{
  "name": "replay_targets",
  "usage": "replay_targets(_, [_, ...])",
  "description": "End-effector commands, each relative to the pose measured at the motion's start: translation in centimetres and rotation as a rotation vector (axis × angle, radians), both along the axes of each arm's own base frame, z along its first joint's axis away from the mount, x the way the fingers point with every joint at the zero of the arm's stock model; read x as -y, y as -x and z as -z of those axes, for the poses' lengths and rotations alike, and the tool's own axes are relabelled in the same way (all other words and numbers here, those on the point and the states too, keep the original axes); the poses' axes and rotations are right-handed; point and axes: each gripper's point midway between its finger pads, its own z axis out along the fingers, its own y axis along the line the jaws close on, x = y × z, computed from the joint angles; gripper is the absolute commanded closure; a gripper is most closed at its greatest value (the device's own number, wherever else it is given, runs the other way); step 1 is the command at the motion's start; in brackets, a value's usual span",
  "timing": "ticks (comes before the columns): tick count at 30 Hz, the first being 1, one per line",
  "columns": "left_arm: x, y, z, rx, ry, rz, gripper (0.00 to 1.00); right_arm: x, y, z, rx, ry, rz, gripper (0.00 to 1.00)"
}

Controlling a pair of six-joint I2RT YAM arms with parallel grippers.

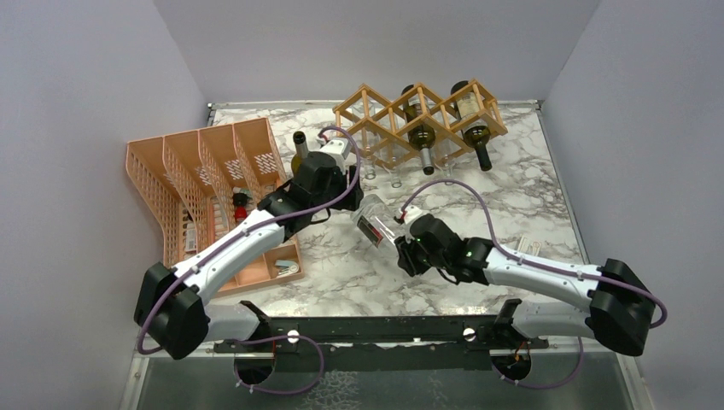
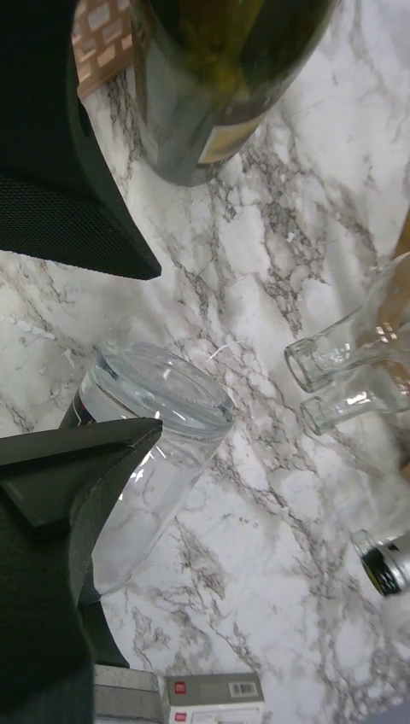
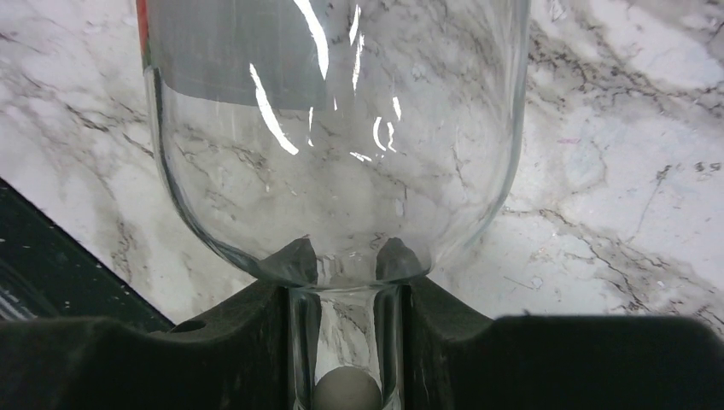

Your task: Put the wine bottle on the wine rack

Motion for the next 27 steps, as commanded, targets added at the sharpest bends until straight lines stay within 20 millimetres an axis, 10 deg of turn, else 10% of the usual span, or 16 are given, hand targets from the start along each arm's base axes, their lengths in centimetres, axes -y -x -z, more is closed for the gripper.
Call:
replay_targets(1, [-1.8, -0.6, -8.5, 0.237, 0.087, -0.072, 0.33, -2.3, -3.3, -9.6, 0.248, -0.255, 0.046, 0.99])
replay_targets(11, [-7.1, 1.7, -17.0, 0.504, 0.198, -0.223, 0.27, -1.8, -4.3, -20.1, 0.423, -0.425, 0.100, 0.99])
replay_targets(20, [-8.4, 2.3, -16.8, 0.517, 0.186, -0.259, 0.23, -2.2, -10.8, -28.1, 0.508, -0.333, 0.337, 0.99])
replay_targets(27, [-9.6, 2.8, -16.3, 0.522, 0.166, -0.290, 0.21, -1.4, -17.4, -30.1, 0.432, -0.333, 0.456, 0.99])
